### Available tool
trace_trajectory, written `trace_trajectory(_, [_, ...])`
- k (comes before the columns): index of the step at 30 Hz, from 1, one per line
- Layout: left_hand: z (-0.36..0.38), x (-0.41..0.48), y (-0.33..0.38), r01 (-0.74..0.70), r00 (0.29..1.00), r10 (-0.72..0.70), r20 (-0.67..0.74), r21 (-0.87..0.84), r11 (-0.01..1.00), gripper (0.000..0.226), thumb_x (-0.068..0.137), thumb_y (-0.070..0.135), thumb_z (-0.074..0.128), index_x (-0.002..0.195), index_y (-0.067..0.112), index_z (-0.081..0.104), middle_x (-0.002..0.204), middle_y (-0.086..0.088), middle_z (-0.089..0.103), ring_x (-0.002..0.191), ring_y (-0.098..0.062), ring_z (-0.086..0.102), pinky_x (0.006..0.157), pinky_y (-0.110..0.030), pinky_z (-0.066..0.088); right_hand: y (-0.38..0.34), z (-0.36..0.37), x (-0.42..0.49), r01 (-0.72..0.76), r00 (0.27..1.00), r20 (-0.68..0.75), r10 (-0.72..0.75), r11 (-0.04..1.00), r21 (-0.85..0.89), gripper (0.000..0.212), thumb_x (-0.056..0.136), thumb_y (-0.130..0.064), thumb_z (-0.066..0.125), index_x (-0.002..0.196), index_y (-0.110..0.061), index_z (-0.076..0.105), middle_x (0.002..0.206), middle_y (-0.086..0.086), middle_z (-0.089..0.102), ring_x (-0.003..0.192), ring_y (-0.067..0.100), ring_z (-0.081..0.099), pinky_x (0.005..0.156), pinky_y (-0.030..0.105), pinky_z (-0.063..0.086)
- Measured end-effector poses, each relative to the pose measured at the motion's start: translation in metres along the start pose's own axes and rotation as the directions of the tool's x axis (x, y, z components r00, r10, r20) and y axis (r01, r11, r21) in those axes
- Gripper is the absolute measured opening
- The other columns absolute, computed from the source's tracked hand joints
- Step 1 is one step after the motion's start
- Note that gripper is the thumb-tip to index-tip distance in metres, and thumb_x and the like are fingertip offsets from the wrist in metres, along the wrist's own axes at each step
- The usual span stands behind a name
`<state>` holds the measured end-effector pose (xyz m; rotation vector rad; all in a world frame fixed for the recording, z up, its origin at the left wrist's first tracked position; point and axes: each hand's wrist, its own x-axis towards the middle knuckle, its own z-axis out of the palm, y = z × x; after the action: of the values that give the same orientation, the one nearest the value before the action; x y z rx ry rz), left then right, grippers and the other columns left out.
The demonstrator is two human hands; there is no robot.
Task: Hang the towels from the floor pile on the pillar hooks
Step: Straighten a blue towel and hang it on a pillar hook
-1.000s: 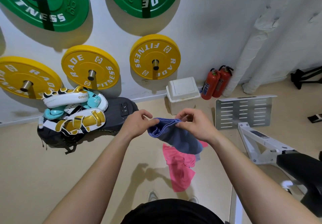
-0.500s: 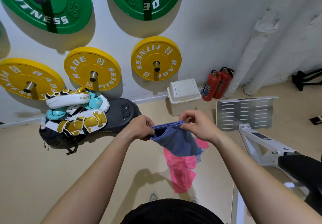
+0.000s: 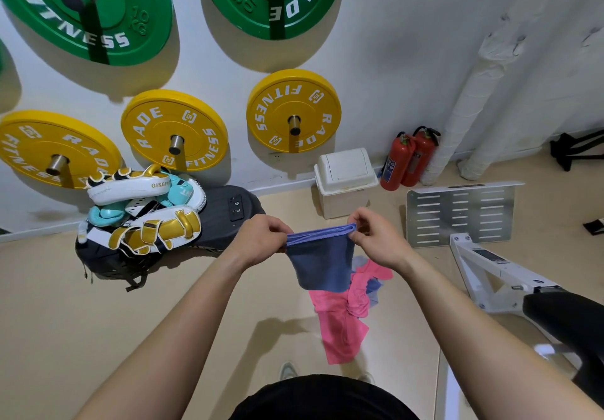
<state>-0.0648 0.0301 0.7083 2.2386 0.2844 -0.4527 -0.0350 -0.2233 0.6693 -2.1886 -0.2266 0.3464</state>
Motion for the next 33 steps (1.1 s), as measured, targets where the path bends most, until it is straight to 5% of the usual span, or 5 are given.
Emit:
trace_trajectory(8, [0.013,0.003,-0.001,-0.193,0.972,0.209,-0.111,0.141,0.971,0.020,0.076,0.018,0.079,0.093,0.026,0.071,0.080,0.013,0.070,0.074,-0.008,0.064,0.059,-0.016,0.048,-0.005,-0.016,0.006,0.003,1.000,-0.011,-0.002,0.993,0.118,0.012,0.091,-0.007,0.062,0.088,-0.017,0.055,0.067,-0.002,0.050,0.065,0.011,0.045,0.066,0.032,0.039])
trace_trajectory(13, [0.016,0.007,0.009,-0.232,0.942,0.207,-0.266,-0.067,0.970,0.008,0.081,0.021,0.077,0.086,0.025,0.072,0.075,0.015,0.068,0.073,-0.002,0.060,0.067,-0.018,0.047,-0.001,-0.028,0.006,0.005,0.997,-0.071,0.005,0.991,0.133,0.022,0.092,0.000,0.060,0.100,-0.020,0.060,0.060,-0.006,0.049,0.060,0.007,0.045,0.063,0.022,0.039])
trace_trajectory(21, [0.035,0.002,0.028,-0.337,0.929,0.302,-0.212,-0.151,0.930,0.006,0.082,0.018,0.077,0.082,0.020,0.072,0.078,0.005,0.072,0.079,-0.013,0.066,0.076,-0.029,0.053,0.004,-0.032,-0.001,-0.085,0.996,-0.007,0.085,0.996,-0.010,0.021,0.078,0.004,0.057,0.085,-0.015,0.064,0.085,0.003,0.070,0.084,0.024,0.066,0.084,0.042,0.054])
trace_trajectory(26, [0.038,0.006,0.031,-0.352,0.932,0.334,-0.144,-0.129,0.927,0.010,0.077,0.021,0.083,0.077,0.024,0.073,0.072,0.007,0.072,0.072,-0.012,0.067,0.075,-0.036,0.057,-0.025,-0.033,-0.005,0.112,0.986,0.143,-0.081,0.969,-0.222,0.058,0.071,-0.020,0.071,0.127,-0.029,0.059,0.124,-0.014,0.059,0.113,0.008,0.051,0.099,0.028,0.043])
trace_trajectory(33, [0.037,0.009,0.030,-0.361,0.928,0.320,-0.193,-0.242,0.901,0.008,0.081,0.025,0.077,0.082,0.030,0.071,0.078,0.000,0.071,0.065,-0.011,0.056,0.069,-0.034,0.052,-0.066,-0.030,0.013,0.195,0.968,0.195,-0.156,0.959,-0.204,0.021,0.079,-0.037,0.078,0.098,-0.029,0.071,0.080,-0.006,0.070,0.076,0.011,0.062,0.067,0.033,0.050])
